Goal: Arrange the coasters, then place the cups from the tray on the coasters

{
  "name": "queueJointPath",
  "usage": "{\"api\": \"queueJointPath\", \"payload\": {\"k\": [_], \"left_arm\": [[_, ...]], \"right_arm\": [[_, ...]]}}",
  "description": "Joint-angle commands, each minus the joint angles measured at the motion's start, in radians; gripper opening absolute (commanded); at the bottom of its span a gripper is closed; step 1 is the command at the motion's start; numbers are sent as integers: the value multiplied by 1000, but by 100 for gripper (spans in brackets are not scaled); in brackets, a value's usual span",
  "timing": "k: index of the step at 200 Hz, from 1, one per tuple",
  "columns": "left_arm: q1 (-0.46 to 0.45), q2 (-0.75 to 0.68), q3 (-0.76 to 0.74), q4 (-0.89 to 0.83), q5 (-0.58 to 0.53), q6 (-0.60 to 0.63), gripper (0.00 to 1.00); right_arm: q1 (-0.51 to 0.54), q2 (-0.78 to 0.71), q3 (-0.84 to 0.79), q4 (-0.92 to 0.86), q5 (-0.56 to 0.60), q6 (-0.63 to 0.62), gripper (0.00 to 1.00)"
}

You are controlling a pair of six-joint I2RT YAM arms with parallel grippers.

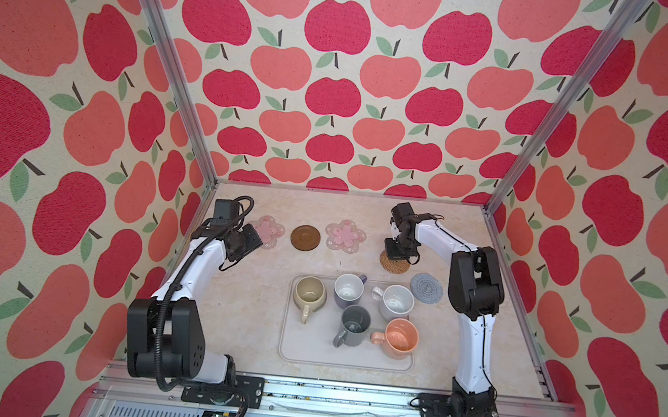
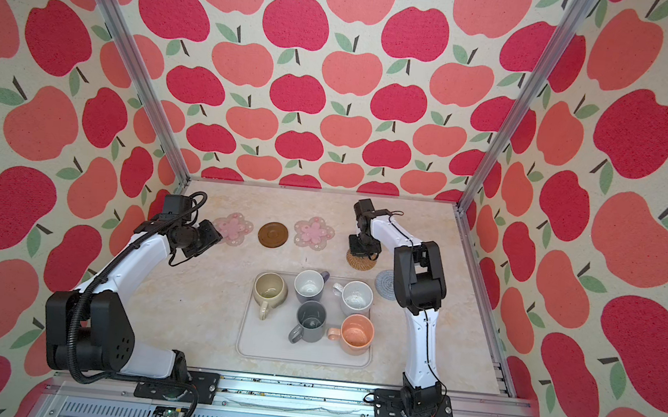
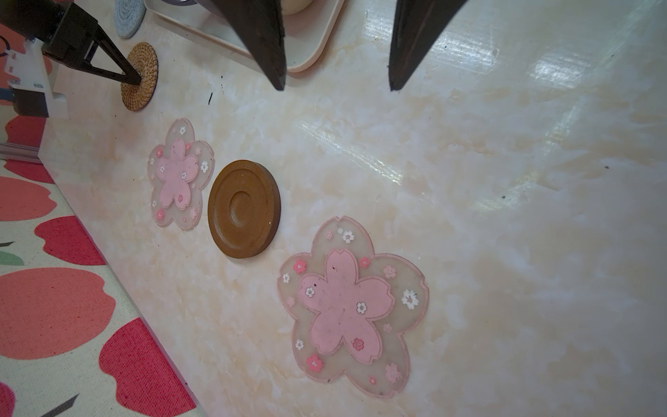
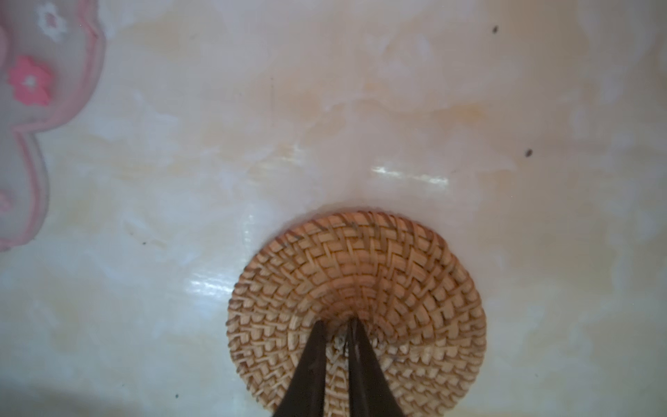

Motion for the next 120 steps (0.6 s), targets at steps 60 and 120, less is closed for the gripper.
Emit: {"api": "queueJointPath", "payload": {"k": [60, 120], "left_arm": [[5, -24, -21, -5, 13, 5, 49], [-7, -5, -11, 12, 34, -6, 49]], "right_arm": [[-99, -122, -256, -7, 61, 41, 15], [-104, -211, -418, 48, 9, 95, 15]]}}
